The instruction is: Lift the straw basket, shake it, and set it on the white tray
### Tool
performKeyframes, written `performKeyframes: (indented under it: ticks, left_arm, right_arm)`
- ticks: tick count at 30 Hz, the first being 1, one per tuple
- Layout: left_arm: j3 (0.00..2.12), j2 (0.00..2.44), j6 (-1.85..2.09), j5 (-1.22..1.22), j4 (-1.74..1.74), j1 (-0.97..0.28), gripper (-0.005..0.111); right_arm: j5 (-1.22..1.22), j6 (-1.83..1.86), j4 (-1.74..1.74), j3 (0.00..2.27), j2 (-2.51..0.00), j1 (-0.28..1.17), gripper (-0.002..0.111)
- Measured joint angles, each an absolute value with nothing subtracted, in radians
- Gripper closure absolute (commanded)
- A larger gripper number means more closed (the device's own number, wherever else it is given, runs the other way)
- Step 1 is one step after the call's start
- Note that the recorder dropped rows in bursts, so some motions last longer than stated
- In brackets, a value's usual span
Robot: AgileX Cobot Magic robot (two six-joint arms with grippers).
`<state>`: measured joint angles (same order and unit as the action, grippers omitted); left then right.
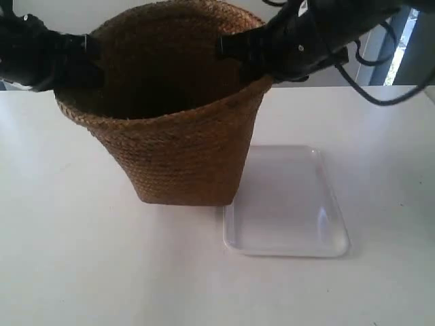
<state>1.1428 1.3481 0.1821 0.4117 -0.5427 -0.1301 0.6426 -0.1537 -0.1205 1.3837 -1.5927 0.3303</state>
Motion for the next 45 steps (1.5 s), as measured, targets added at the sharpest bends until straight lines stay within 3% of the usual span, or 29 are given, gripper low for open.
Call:
performKeyframes:
  ticks: [14,25,36,41,45]
  left_arm:
    - [0.868,0.994,0.195,0.32,-0.571,-0.136,0.107]
    - [0.741,0.843,0.202,0.375,-0.569,-0.136,0.107]
    - [0.736,0.885,0.359,0.354,-0.686,-0.134,0.107]
    - [0.736,0.908,0.382,0.257,-0.711,-0.134,0.107]
    - [0.7,0.91,0.408,0.196,-0.713,-0.191,0.107]
  right_arm:
    - [0.421,-0.022,-0.149,1.093,-1.373,0.462,0.108]
    - [0.443,0.023,-0.194,1.018,-1.355,0.544,0.108]
    - [0.452,0.027,-0.2,1.005,-1.34,0.55,0.108]
    - [0.226,-0.009,-0.181,0.885,-1.338,0.55,0.108]
    - [0.216,-0.014,-0.156,0.864,-1.337,0.55,0.108]
